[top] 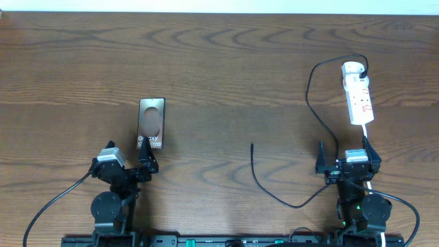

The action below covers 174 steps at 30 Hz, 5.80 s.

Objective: Plug charger to phone and switch on socket

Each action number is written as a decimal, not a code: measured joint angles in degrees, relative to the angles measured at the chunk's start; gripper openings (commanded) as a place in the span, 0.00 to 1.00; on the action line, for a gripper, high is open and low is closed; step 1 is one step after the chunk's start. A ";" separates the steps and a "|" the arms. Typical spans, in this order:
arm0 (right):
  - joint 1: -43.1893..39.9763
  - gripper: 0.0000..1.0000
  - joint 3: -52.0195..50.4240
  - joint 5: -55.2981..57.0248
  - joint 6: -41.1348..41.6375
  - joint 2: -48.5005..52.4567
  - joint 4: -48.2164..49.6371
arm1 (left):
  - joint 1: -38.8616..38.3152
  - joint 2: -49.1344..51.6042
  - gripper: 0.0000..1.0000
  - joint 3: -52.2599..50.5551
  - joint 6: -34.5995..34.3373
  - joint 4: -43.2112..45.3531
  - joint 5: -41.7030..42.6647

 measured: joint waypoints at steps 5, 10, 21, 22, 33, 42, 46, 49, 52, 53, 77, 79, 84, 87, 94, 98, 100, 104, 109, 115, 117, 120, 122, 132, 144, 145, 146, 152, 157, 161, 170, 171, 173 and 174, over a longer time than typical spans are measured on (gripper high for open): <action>0.00 0.99 -0.02 0.00 0.00 0.00 0.00 | 0.00 0.00 0.91 0.00 0.00 0.00 0.02; 0.00 0.99 0.00 0.00 0.00 0.00 0.00 | 0.00 0.00 0.91 0.00 0.00 0.00 0.02; 0.00 0.99 -0.02 0.00 0.00 0.00 0.00 | 0.00 0.00 0.91 0.00 0.00 -0.02 0.02; 0.00 0.99 -0.02 0.00 0.00 0.00 0.00 | 0.00 0.00 0.91 0.00 0.00 -0.02 0.02; 0.00 0.99 0.00 0.00 0.00 0.00 0.00 | 0.00 0.00 0.91 0.00 0.00 0.00 0.02; 0.00 0.99 0.00 0.00 0.00 0.00 0.00 | 0.00 0.00 0.91 0.00 0.00 0.00 0.02; 0.00 0.99 0.00 0.00 -0.02 0.00 0.00 | 0.00 0.00 0.91 0.00 0.00 0.00 0.02; 0.00 0.99 -0.02 0.00 0.00 0.00 0.00 | 0.00 0.00 0.91 0.00 0.00 0.00 0.02; 0.00 0.99 -0.02 0.00 0.00 0.00 0.00 | 0.00 0.00 0.91 0.00 0.00 0.00 0.02; 0.00 0.99 0.00 0.00 0.00 0.00 0.00 | 0.00 0.00 0.91 0.00 0.00 -0.02 0.02; 0.00 0.99 -0.02 0.00 0.00 0.00 0.00 | 0.00 0.00 0.91 0.00 0.02 0.22 0.46; 0.00 0.99 0.00 0.00 0.02 0.00 0.00 | 0.00 0.00 0.91 0.02 0.02 0.20 0.46; 0.00 0.99 -0.02 0.00 0.00 0.00 0.00 | 0.00 0.72 0.91 1.81 0.22 -1.97 0.87; 0.00 0.99 0.00 0.00 0.00 0.00 0.00 | 0.00 4.76 0.91 6.49 0.37 -4.11 1.07; 0.00 0.99 -0.02 0.04 0.02 0.00 -0.02 | 0.00 22.51 0.91 23.85 2.80 -8.46 4.42; 0.00 0.99 -0.02 0.04 0.02 0.00 -0.02 | 0.00 34.99 0.92 34.10 3.15 -12.20 6.12; 0.00 0.99 0.00 0.07 0.02 0.00 -0.04 | 0.00 41.38 0.91 39.56 3.37 -15.74 6.67; 0.00 0.99 -0.02 0.07 0.02 0.00 -0.02 | 0.00 54.34 0.91 52.06 5.05 -24.96 6.97; 0.00 0.99 -0.02 0.07 0.00 0.00 -0.02 | 0.00 67.36 0.91 66.12 7.45 -36.96 7.15; 0.00 0.99 -0.02 0.04 0.02 0.00 -0.02 | 0.00 78.47 0.91 77.18 10.86 -47.30 7.13; 0.00 0.99 0.00 0.07 0.02 0.00 -0.02 | 0.00 80.87 0.92 78.79 12.09 -49.53 7.10; 0.00 0.99 0.00 0.07 0.02 0.00 -0.02 | 0.00 83.69 0.91 79.54 13.27 -51.39 6.67; 0.00 0.99 0.00 0.07 0.02 0.00 -0.02 | 0.00 85.68 0.92 79.60 13.60 -52.81 6.49; 0.00 0.99 -0.02 0.07 0.02 0.00 -0.02 | 0.00 93.11 0.88 79.62 14.40 -55.06 6.45; 0.00 0.99 -0.02 0.07 0.02 0.00 -0.02 | 0.00 93.74 1.00 79.60 14.78 -53.77 6.45; 0.00 0.99 -0.02 0.04 0.02 0.00 -0.02 | 0.00 93.74 1.00 79.60 14.78 -53.42 6.45; 0.00 0.99 0.00 0.07 0.02 0.00 -0.02 | 0.00 93.74 1.00 79.58 14.78 -53.00 6.45; 0.00 0.99 0.00 0.07 0.02 0.00 -0.02 | 0.00 93.79 1.00 74.36 14.80 -47.63 4.76; 0.00 0.99 -0.02 0.07 0.02 0.00 -0.02 | 0.00 94.33 1.00 67.98 14.80 -43.80 3.85; 0.00 0.99 -0.02 0.07 0.02 0.00 -0.02 | 0.00 94.79 1.00 65.92 14.80 -43.08 3.61; 0.00 0.99 -0.02 0.07 0.02 0.00 -0.02 | 0.00 94.77 0.99 63.82 14.78 -39.69 3.63; 0.00 0.99 -0.02 0.07 0.02 0.00 -0.02 | 0.00 94.77 0.99 63.36 14.78 -39.41 3.63; 0.00 0.99 -0.02 0.07 0.02 0.00 -0.02 | 0.00 94.84 0.99 62.84 14.78 -39.12 3.63; 0.00 0.99 -0.02 0.07 0.02 0.00 -0.02 | 0.00 94.92 0.99 62.79 14.78 -38.86 3.54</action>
